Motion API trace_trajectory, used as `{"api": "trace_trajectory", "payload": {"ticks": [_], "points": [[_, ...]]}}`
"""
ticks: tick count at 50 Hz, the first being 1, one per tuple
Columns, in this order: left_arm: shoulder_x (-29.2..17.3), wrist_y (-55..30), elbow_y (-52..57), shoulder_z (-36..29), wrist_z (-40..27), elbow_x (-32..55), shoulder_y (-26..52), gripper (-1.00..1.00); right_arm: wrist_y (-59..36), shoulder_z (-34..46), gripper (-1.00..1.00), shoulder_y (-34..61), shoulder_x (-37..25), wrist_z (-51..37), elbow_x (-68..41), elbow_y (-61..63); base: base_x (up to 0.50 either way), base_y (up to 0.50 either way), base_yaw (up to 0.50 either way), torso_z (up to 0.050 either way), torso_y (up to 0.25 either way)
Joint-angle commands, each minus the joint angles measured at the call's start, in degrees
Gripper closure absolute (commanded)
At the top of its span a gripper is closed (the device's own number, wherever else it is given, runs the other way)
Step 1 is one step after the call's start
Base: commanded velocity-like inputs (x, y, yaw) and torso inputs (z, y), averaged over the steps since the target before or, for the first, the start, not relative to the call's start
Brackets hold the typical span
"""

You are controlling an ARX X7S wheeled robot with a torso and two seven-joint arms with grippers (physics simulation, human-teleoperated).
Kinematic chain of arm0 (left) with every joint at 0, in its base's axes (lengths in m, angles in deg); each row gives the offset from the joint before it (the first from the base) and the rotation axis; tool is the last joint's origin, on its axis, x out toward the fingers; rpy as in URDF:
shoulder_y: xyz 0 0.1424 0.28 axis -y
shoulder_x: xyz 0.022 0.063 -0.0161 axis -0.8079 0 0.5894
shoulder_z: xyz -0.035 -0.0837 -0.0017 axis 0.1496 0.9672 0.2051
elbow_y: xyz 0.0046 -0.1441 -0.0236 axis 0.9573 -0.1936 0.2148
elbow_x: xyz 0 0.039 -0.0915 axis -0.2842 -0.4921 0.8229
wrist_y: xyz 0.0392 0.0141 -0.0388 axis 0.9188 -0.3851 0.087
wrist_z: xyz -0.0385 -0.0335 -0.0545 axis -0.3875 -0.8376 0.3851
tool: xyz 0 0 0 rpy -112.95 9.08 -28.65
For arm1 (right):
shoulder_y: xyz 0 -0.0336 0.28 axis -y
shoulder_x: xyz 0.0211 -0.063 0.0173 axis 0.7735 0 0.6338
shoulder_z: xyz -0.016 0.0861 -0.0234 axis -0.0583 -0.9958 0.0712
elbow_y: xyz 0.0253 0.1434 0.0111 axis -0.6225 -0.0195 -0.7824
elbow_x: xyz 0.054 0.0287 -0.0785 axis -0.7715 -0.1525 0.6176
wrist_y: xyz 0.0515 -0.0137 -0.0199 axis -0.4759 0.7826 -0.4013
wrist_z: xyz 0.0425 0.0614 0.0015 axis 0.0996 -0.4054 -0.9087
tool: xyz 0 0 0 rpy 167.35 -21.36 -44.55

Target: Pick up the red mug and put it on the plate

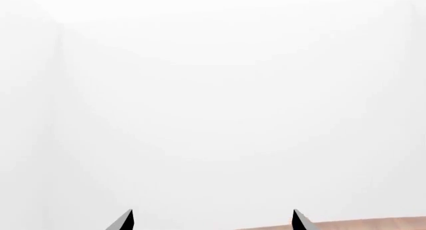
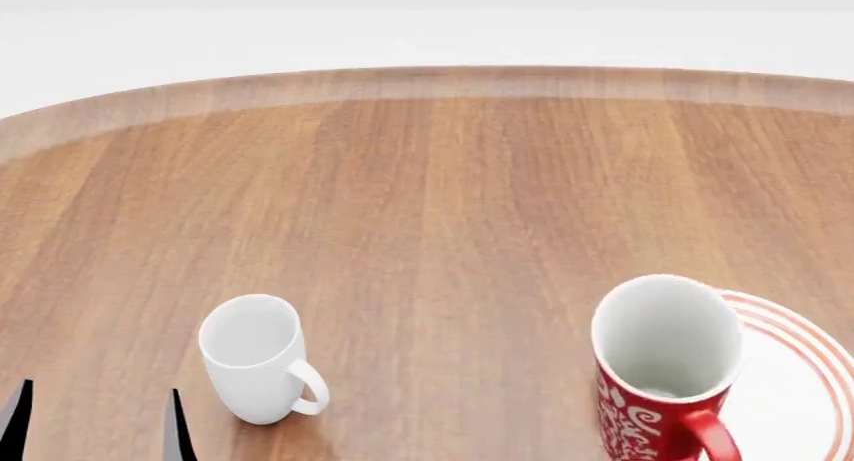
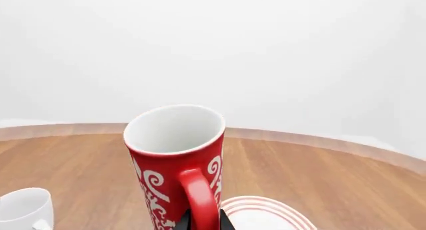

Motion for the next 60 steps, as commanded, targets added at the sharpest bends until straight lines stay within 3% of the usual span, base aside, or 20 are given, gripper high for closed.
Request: {"api": "trace_trajectory", "payload": {"ticks": [1,21,28,46,60], "points": [[0.0,0.2,-0.1,-0.1,-0.2,0.2,0.0,-1.0,-0.8,-2.1,1.0,5.5,-4.4,-3.6,-8.5,-0.3,0.0,0.0,0.0,0.0,0.0],[-0.1,0.7,-0.3,-0.3,-0.4,0.2,0.2,-1.0,-4.6,-2.5,1.0,16.8,-4.7,-6.6,-19.7,-3.5,0.0,0.0,0.0,0.0,0.0],[-0.1,0.8,-0.4,-0.4,-0.5,0.2,0.2,-1.0,-8.9,-1.0,1.0,24.5,-3.5,-8.6,-24.5,-5.0,0.0,0.0,0.0,0.0,0.0],[-0.2,0.8,-0.4,-0.6,-0.7,0.3,0.3,-1.0,-9.1,-1.0,1.0,24.7,-3.4,-8.6,-24.6,-4.9,0.0,0.0,0.0,0.0,0.001],[-0.3,0.5,-0.2,-0.8,-0.6,0.6,0.3,-1.0,-14.0,-1.7,1.0,33.9,-8.1,2.3,-27.2,-14.4,0.0,0.0,0.0,0.0,0.0]]}}
